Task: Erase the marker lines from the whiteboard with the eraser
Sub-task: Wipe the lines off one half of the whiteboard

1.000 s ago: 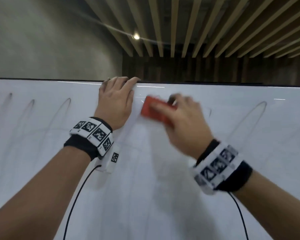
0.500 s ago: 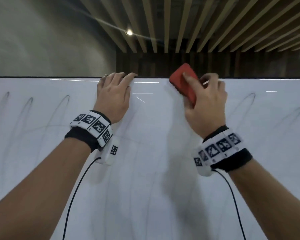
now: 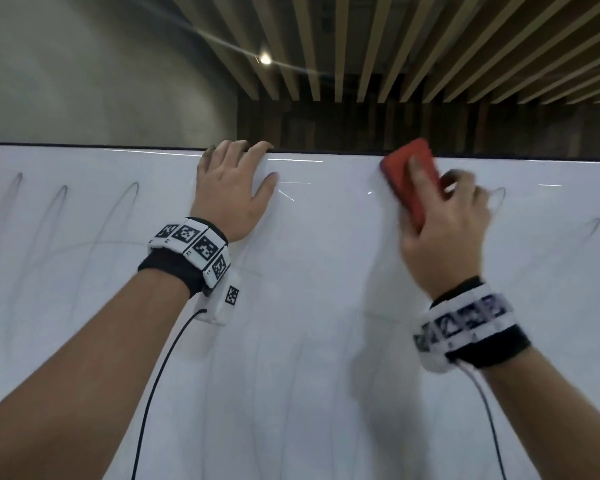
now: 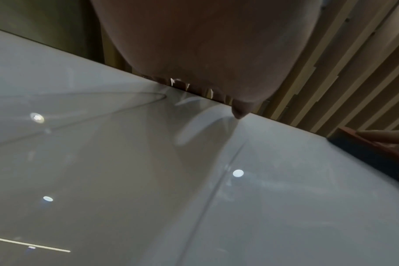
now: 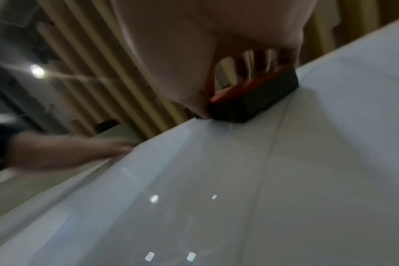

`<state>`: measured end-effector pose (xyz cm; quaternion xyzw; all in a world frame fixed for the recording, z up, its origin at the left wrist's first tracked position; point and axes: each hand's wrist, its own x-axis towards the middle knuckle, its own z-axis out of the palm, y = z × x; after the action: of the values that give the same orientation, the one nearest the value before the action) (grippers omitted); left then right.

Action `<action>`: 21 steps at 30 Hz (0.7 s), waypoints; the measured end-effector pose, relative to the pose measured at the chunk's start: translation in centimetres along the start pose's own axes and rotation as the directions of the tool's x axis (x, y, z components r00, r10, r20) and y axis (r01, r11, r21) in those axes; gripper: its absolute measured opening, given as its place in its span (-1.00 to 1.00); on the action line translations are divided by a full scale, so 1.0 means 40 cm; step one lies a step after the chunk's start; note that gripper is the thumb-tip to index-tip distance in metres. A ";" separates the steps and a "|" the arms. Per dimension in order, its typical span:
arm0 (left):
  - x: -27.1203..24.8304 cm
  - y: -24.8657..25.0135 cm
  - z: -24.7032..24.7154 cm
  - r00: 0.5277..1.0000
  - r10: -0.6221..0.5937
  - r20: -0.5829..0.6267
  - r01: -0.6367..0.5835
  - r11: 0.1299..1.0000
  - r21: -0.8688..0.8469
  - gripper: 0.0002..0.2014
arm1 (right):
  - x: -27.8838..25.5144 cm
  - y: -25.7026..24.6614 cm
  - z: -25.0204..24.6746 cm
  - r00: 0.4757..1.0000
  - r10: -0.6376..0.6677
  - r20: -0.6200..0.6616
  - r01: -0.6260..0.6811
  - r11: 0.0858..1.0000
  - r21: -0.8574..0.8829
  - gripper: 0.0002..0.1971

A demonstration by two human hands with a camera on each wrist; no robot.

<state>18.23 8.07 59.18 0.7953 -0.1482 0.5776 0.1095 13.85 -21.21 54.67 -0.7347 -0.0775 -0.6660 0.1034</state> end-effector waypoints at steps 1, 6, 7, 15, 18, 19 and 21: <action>-0.001 0.001 0.001 1.000 -0.003 0.002 0.003 1.000 0.006 -0.47 | -0.059 -0.027 0.019 0.996 -0.088 0.021 0.088 0.996 0.010 -0.46; -0.004 0.000 0.000 1.000 0.002 0.005 -0.002 1.000 0.009 -0.51 | -0.216 -0.058 0.041 0.760 -0.583 0.288 0.576 0.809 0.118 -0.49; -0.005 0.001 0.000 1.000 0.002 0.000 -0.002 1.000 0.008 -0.50 | -0.168 -0.030 0.032 0.824 -0.516 0.235 0.505 0.856 0.111 -0.50; -0.005 0.003 -0.002 1.000 -0.011 0.013 0.011 1.000 0.007 -0.48 | -0.164 -0.063 0.046 0.966 -0.237 0.101 0.230 0.970 0.073 -0.48; -0.008 0.003 0.001 1.000 -0.015 0.018 0.015 1.000 0.006 -0.49 | -0.312 -0.102 0.054 0.669 -0.648 0.364 0.637 0.752 0.169 -0.44; -0.009 0.002 0.002 1.000 -0.014 0.012 0.014 1.000 0.009 -0.49 | -0.289 -0.082 0.044 0.647 -0.662 0.378 0.644 0.740 0.194 -0.44; -0.012 -0.003 0.003 1.000 -0.009 0.001 0.009 1.000 0.014 -0.49 | -0.192 -0.037 0.024 0.793 -0.540 0.283 0.513 0.842 0.170 -0.48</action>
<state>18.22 8.19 58.69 0.7969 -0.1406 0.5778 0.1066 13.64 -19.36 47.03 -0.7769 -0.3226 -0.5363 -0.0690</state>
